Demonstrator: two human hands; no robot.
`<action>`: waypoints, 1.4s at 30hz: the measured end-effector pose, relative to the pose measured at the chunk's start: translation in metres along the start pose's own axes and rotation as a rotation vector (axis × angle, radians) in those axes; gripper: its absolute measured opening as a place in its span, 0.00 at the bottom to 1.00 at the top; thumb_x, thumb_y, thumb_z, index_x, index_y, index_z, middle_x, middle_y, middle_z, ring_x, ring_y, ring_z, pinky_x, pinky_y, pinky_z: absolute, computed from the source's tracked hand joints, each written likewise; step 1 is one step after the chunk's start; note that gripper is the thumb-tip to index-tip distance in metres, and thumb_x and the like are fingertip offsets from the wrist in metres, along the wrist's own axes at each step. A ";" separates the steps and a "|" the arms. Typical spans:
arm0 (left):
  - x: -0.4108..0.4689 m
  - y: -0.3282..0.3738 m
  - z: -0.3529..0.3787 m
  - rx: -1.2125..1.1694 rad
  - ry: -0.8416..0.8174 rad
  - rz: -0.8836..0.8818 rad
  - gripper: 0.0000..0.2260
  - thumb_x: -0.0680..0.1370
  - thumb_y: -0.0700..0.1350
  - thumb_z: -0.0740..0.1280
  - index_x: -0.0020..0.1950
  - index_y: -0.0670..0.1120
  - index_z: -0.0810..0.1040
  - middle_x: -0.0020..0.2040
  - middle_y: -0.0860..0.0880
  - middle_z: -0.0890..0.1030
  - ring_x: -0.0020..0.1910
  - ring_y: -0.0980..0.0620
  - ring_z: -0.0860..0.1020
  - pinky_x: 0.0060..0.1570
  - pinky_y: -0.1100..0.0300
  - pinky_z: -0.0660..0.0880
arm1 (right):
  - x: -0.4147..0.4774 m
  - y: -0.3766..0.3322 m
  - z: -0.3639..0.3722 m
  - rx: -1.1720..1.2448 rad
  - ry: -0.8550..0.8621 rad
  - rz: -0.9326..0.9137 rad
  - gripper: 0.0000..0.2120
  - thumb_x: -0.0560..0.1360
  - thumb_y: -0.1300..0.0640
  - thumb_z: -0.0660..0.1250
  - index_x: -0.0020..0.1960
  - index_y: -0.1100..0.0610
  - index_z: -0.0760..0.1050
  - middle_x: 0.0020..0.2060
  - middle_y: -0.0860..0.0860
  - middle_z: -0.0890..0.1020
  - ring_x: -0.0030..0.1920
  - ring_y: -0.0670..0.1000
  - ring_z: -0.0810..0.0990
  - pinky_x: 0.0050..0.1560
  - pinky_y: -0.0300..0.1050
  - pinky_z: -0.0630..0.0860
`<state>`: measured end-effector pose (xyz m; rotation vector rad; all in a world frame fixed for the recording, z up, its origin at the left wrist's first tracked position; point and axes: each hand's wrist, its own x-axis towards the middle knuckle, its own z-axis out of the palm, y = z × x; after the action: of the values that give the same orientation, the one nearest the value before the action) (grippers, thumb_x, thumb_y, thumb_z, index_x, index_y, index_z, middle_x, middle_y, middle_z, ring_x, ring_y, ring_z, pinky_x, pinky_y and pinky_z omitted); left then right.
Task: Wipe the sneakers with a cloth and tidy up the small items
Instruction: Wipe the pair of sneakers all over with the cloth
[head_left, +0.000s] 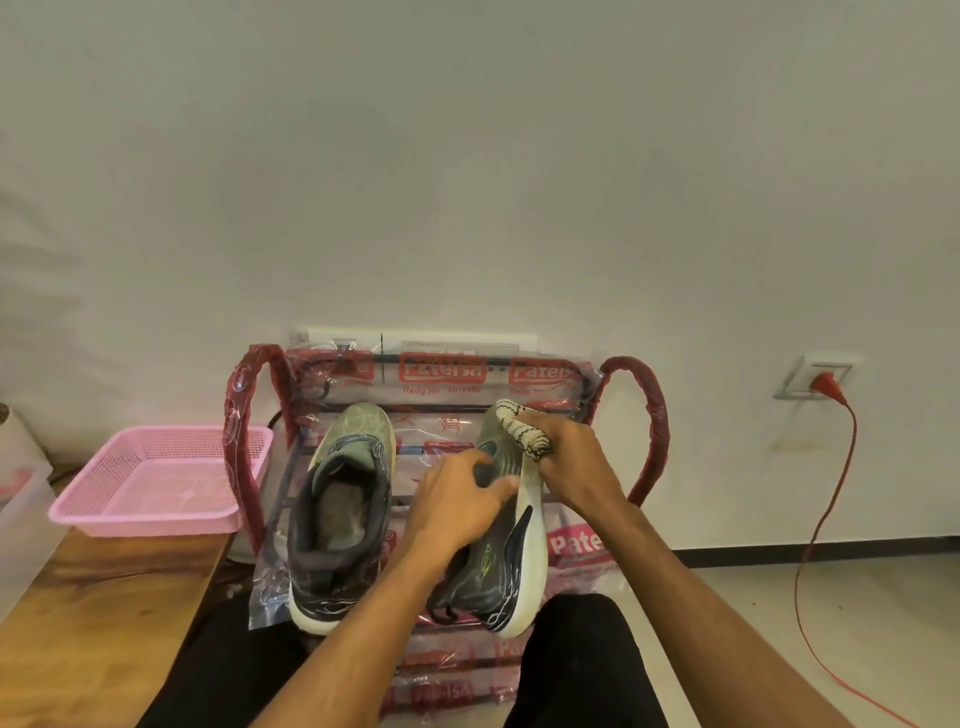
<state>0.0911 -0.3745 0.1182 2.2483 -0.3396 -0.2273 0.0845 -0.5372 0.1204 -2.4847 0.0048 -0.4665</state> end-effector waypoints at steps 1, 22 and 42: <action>-0.003 0.005 0.002 0.075 -0.020 0.053 0.24 0.73 0.61 0.69 0.65 0.51 0.76 0.62 0.52 0.78 0.62 0.50 0.75 0.59 0.53 0.73 | 0.000 -0.001 -0.002 0.010 -0.009 -0.005 0.21 0.75 0.66 0.68 0.65 0.52 0.77 0.62 0.49 0.79 0.63 0.48 0.76 0.61 0.37 0.70; -0.037 0.012 0.066 0.763 -0.018 0.332 0.29 0.85 0.54 0.46 0.79 0.40 0.41 0.79 0.38 0.45 0.78 0.42 0.42 0.73 0.44 0.34 | 0.004 0.013 -0.018 -0.627 -0.186 -0.410 0.22 0.67 0.64 0.77 0.60 0.55 0.81 0.60 0.52 0.81 0.63 0.53 0.78 0.61 0.47 0.74; -0.031 0.014 0.060 0.768 -0.034 0.297 0.28 0.85 0.52 0.47 0.79 0.40 0.41 0.79 0.38 0.45 0.78 0.41 0.42 0.72 0.41 0.34 | 0.020 0.020 -0.027 -0.710 -0.230 -0.345 0.25 0.77 0.57 0.68 0.72 0.51 0.68 0.73 0.50 0.67 0.74 0.51 0.62 0.72 0.46 0.60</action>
<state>0.0434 -0.4165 0.0916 2.8928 -0.8909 0.0389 0.0962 -0.5711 0.1354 -3.2466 -0.4240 -0.3523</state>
